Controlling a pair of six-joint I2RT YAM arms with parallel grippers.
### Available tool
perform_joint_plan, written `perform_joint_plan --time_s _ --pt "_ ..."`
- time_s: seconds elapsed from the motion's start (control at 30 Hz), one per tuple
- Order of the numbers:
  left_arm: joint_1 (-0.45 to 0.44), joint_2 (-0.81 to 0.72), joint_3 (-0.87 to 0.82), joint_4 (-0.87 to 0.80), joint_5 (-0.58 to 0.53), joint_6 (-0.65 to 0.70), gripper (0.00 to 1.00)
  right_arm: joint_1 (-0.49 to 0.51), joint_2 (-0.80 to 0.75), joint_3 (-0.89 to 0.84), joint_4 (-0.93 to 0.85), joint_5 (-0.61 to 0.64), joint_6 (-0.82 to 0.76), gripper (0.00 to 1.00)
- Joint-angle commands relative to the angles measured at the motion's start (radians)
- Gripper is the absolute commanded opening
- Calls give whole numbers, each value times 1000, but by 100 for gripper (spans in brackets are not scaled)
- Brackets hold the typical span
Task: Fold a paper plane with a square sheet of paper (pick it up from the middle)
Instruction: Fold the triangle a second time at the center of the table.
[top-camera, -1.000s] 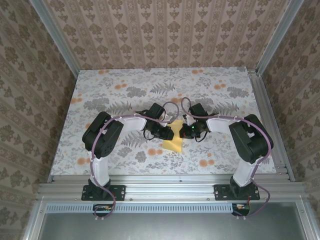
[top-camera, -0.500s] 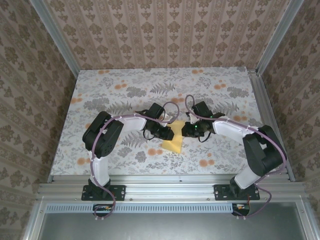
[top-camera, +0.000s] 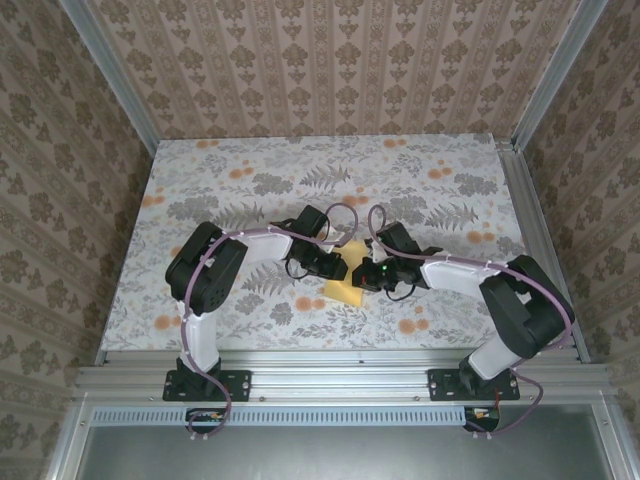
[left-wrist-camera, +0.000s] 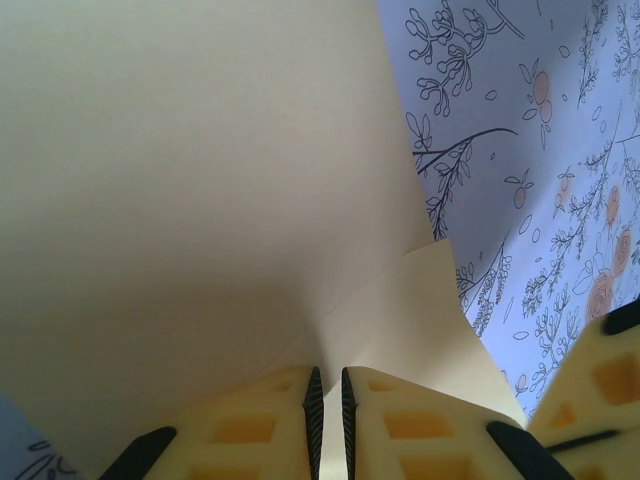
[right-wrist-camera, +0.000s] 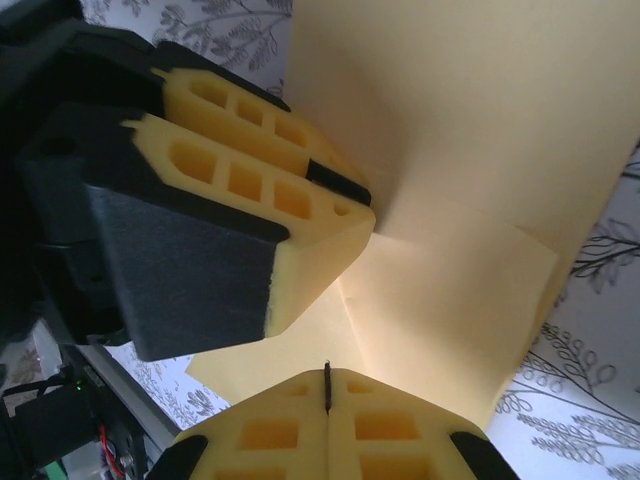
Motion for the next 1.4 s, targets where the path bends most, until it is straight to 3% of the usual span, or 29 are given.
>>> perform_joint_plan --time_s 0.0,0.83,1.37 --pt "-3 83 -30 -78 -85 34 18 12 36 -9 61 -29 38 2" --pt "1 110 -25 -88 -83 46 18 53 89 -68 60 -31 21 0" --pt "10 122 -34 -87 -91 56 18 84 4 -54 -76 41 -32 0"
